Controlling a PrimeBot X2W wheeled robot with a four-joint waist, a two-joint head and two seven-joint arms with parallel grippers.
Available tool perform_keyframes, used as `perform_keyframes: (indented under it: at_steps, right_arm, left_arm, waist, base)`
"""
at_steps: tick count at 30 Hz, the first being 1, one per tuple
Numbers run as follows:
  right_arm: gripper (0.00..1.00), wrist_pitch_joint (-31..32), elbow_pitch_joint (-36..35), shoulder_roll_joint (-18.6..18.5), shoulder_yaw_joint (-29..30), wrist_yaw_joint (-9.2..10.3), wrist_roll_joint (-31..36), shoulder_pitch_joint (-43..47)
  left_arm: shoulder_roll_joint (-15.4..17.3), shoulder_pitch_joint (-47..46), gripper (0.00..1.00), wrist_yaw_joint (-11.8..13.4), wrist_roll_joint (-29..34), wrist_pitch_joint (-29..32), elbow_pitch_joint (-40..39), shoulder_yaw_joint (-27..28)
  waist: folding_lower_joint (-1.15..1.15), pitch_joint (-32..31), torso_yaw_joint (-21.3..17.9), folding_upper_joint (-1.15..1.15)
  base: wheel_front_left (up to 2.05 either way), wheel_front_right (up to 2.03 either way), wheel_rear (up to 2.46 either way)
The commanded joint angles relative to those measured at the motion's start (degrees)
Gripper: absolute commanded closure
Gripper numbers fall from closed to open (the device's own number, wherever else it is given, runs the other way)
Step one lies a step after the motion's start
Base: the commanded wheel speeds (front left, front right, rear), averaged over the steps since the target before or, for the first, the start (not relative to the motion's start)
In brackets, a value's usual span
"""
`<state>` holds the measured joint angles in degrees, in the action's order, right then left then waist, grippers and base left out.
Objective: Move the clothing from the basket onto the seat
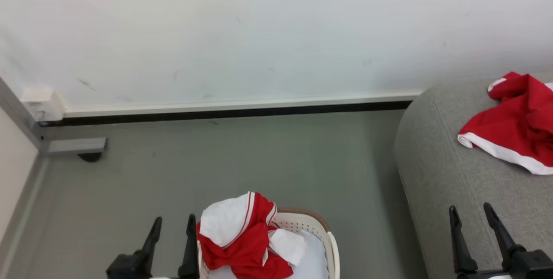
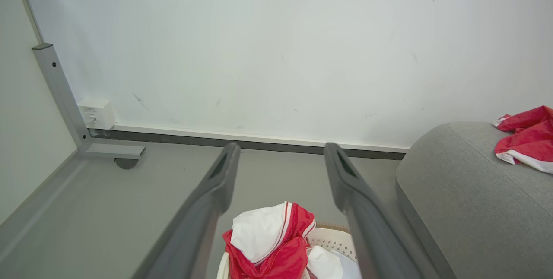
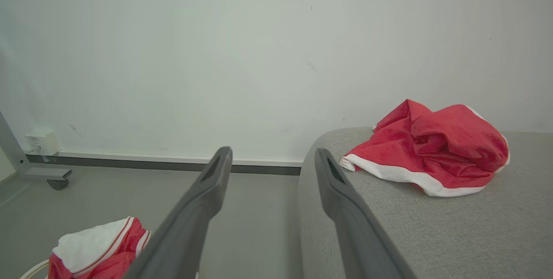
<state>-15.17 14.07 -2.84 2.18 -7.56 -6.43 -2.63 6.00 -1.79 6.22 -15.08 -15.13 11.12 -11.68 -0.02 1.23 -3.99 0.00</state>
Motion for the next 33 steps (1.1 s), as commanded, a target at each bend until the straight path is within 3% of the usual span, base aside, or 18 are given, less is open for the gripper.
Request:
perform_keyframes:
  at_steps: [1, 6, 24, 28, 33]
  right_arm:
    - [0.0, 0.0, -0.4, -0.1, -0.2, 0.14, -0.4, 1.1]
    - [0.0, 0.0, -0.3, -0.1, -0.6, 0.14, -1.0, 2.6]
    - [0.0, 0.0, -0.3, -0.1, -0.7, 0.14, -0.8, 1.6]
    - [0.0, 0.0, -1.5, -0.1, 0.6, 0.14, 0.4, 0.7]
    - [0.0, 0.0, -4.8, -0.1, 2.1, 0.14, 0.9, -2.8]
  left_arm:
    - [-0.3, 1.2, 0.0, -0.7, 0.7, 0.0, -0.4, 0.8]
    - [-1.3, 3.5, 0.0, -3.7, 1.7, 0.0, -0.5, 2.6]
    - [-3.0, 4.1, 0.0, -7.5, 3.6, 0.0, 0.7, 5.0]
    - [-3.0, 1.7, 0.0, -8.7, 4.5, 0.0, 1.9, 3.8]
    - [-3.0, -5.7, 0.0, -10.4, 6.6, 0.0, 4.9, 0.5]
  waist:
    - [0.02, -1.1, 1.1, 0.0]
    - [0.02, -2.3, 1.3, 0.0]
    - [0.02, -1.3, 0.4, 0.0]
    - [0.02, 1.1, -0.7, 0.0]
    - [0.02, 9.2, -2.0, 0.0]
  base:
    - [0.0, 0.0, 0.0]
    - [0.0, 0.0, 0.0]
    - [0.0, 0.0, 0.0]
    - [0.0, 0.0, 0.0]
    - [0.0, 0.0, 0.0]
